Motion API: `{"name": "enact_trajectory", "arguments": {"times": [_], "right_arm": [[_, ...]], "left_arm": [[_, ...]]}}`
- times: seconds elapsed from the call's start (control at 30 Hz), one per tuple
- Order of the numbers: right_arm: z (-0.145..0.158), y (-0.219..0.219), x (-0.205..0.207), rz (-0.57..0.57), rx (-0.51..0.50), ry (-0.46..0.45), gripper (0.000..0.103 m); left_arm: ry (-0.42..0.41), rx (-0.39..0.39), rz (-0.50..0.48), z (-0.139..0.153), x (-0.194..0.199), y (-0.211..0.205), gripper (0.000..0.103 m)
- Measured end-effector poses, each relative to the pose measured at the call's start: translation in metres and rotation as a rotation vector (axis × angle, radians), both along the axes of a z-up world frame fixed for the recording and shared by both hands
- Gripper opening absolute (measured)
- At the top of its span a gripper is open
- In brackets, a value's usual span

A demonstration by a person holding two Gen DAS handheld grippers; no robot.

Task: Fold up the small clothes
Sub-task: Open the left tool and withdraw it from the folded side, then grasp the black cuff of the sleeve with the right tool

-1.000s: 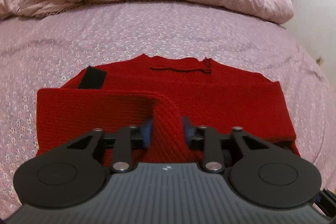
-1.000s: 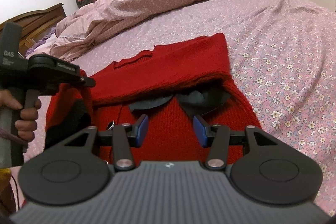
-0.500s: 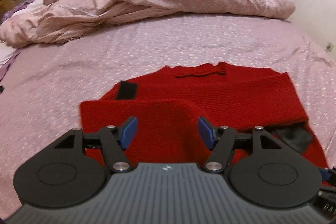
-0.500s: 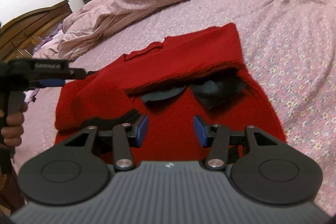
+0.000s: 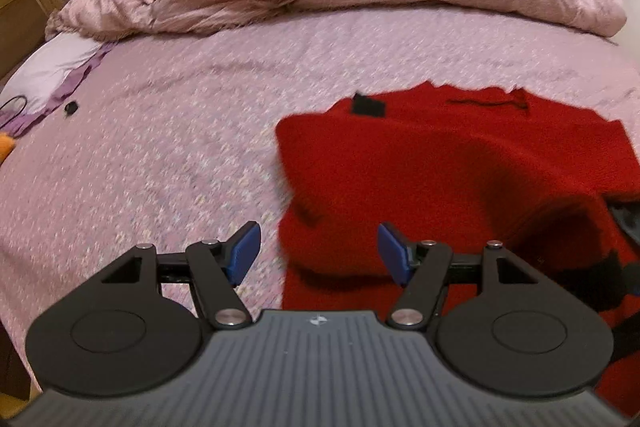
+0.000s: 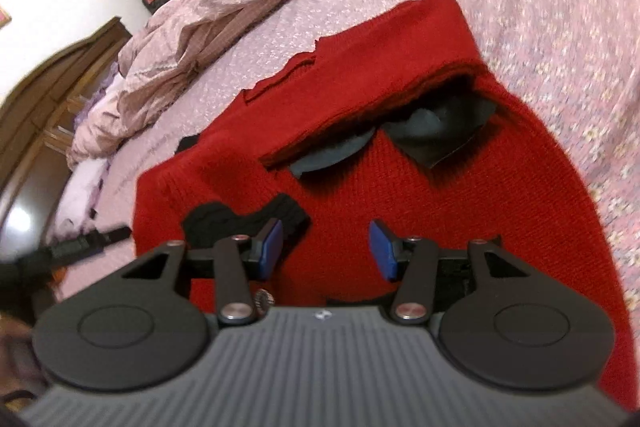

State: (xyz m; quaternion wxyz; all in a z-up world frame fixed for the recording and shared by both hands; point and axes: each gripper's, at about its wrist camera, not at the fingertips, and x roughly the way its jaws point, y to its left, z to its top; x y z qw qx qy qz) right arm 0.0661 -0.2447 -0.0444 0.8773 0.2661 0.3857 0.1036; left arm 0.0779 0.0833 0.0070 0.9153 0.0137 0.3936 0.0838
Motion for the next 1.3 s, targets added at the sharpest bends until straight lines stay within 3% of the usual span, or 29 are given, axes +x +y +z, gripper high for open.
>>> {"name": "enact_trajectory", "arguments": {"times": [0.1, 0.27, 0.4, 0.53, 0.57, 0.6, 0.73, 0.93, 1.03, 1.13, 1.3], "right_arm": [[-0.004, 0.001, 0.008, -0.005, 0.066, 0.042, 0.052], [-0.009, 0.014, 0.02, -0.009, 0.092, 0.066, 0.052], [-0.019, 0.031, 0.033, 0.023, 0.059, 0.086, 0.052], [-0.017, 0.045, 0.036, 0.072, -0.026, 0.036, 0.05], [-0.014, 0.047, 0.036, 0.089, -0.047, 0.016, 0.039], [-0.012, 0.049, 0.037, 0.108, -0.059, 0.002, 0.013], [0.004, 0.047, 0.035, 0.111, -0.139, -0.081, 0.009], [0.035, 0.031, 0.044, 0.039, -0.339, -0.233, 0.009], [0.037, 0.025, 0.056, 0.038, -0.378, -0.254, 0.012], [0.033, 0.018, 0.064, 0.03, -0.36, -0.217, 0.013], [0.022, 0.007, 0.053, -0.009, -0.306, -0.193, 0.056]], "left_arm": [[0.02, 0.009, 0.014, -0.009, -0.003, 0.004, 0.07], [0.038, 0.019, 0.03, -0.019, -0.008, 0.01, 0.07], [0.05, 0.024, 0.046, -0.024, -0.01, 0.016, 0.07], [0.064, 0.018, 0.053, -0.03, -0.009, 0.019, 0.07], [0.066, 0.017, 0.053, -0.031, -0.009, 0.019, 0.07], [0.068, 0.016, 0.053, -0.032, -0.009, 0.019, 0.07], [0.07, 0.021, 0.049, -0.035, -0.007, 0.019, 0.07], [0.082, 0.018, 0.056, -0.041, -0.004, 0.021, 0.07], [0.086, 0.019, 0.06, -0.043, -0.003, 0.021, 0.07], [0.087, 0.025, 0.067, -0.043, -0.003, 0.022, 0.07], [0.088, 0.03, 0.076, -0.044, -0.001, 0.025, 0.07]]}}
